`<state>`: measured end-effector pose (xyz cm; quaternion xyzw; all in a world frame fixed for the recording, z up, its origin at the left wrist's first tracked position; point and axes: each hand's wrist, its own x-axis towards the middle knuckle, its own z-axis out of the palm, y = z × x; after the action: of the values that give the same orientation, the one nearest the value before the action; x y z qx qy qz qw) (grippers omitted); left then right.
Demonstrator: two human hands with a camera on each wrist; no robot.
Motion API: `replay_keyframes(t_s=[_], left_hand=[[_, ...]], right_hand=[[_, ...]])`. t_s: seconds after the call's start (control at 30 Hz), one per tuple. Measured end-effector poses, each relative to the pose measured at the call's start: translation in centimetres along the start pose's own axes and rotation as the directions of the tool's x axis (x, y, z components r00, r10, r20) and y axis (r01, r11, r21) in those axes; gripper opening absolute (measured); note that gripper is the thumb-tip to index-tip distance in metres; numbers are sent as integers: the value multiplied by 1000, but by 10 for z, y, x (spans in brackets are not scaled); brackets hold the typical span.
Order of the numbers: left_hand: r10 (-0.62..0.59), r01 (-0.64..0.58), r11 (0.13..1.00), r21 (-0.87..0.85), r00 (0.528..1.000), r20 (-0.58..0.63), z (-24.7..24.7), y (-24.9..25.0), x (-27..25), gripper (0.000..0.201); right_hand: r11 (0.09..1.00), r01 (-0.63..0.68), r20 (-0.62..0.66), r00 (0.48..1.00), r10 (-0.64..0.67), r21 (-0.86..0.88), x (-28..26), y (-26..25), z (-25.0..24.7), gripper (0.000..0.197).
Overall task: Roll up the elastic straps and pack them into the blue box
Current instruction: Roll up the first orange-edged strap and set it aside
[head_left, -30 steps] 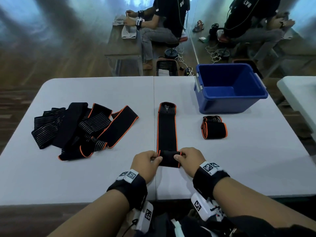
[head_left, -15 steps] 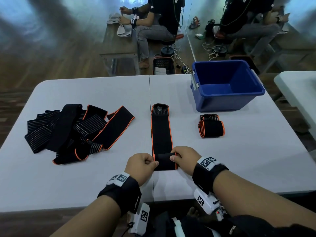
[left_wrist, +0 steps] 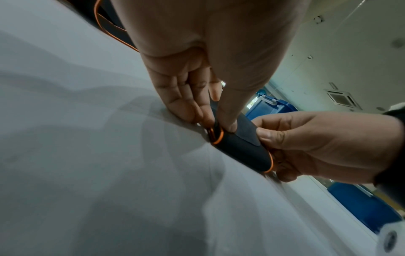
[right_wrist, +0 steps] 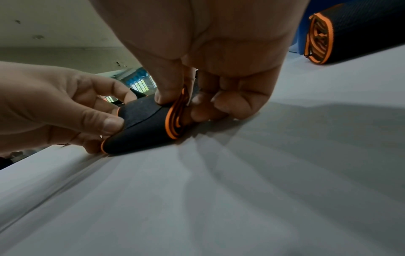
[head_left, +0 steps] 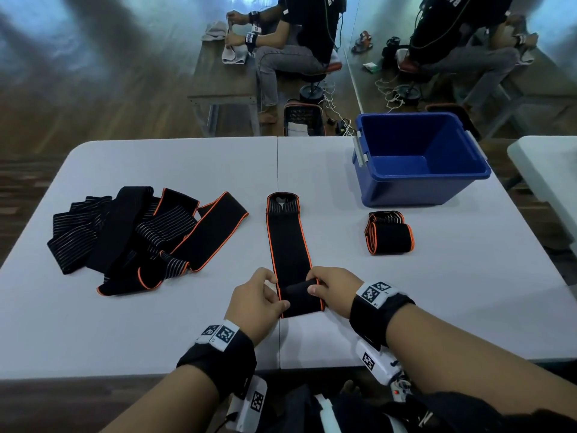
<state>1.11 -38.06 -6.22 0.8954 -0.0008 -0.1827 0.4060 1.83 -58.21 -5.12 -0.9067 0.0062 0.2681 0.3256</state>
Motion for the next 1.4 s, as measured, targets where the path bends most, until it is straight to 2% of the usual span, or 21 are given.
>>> replay_keyframes(t_s=[0.13, 0.23, 0.5, 0.63, 0.7, 0.77, 0.8, 0.9, 1.07, 1.2, 1.27, 1.4], left_hand=[[67, -67, 998, 14, 998, 11, 4, -5, -1, 28], [140, -140, 981, 137, 990, 6, 6, -7, 0, 22], [255, -268, 844, 465, 963, 93, 4, -16, -3, 52], [226, -281, 794, 539, 960, 167, 4, -27, -7, 88], [206, -265, 792, 550, 964, 169, 5, -28, -7, 92], [201, -252, 806, 536, 968, 152, 5, -27, -5, 83], [199, -246, 816, 523, 969, 146, 5, -27, -3, 76], [185, -215, 871, 442, 976, 112, 3, -27, 4, 58], [212, -220, 949, 224, 976, 58, -1, -24, 9, 37], [110, -111, 991, 75, 994, 23, -4, -18, 13, 22], [55, -57, 997, 54, 998, 32, -5, -15, 17, 17], [-11, 9, 999, 43, 999, 46, -7, -6, 25, 30]], right_hand=[[1000, 0, -41, 999, -1, -19, 4, -1, 2, 8], [999, -14, -116, 993, 9, -38, 5, -3, 3, 20], [985, -20, -174, 985, -10, -174, -1, -7, 9, 13], [976, -24, -168, 986, -13, -219, -8, -8, 13, 36], [982, -8, -137, 990, -19, -191, -13, -4, 14, 57], [981, 1, -88, 996, -19, -196, -17, 1, 15, 77], [979, -6, -78, 997, -11, -206, -18, 3, 16, 80], [983, -38, -108, 994, 19, -182, -12, 9, 19, 68], [998, -63, -129, 990, 61, -14, -2, 9, 16, 39], [992, -84, -137, 986, 97, 94, 1, 8, 13, 17], [988, -105, -144, 982, 121, 117, 4, 6, 13, 19], [980, -174, -154, 970, 187, 92, 10, 1, 10, 31]])
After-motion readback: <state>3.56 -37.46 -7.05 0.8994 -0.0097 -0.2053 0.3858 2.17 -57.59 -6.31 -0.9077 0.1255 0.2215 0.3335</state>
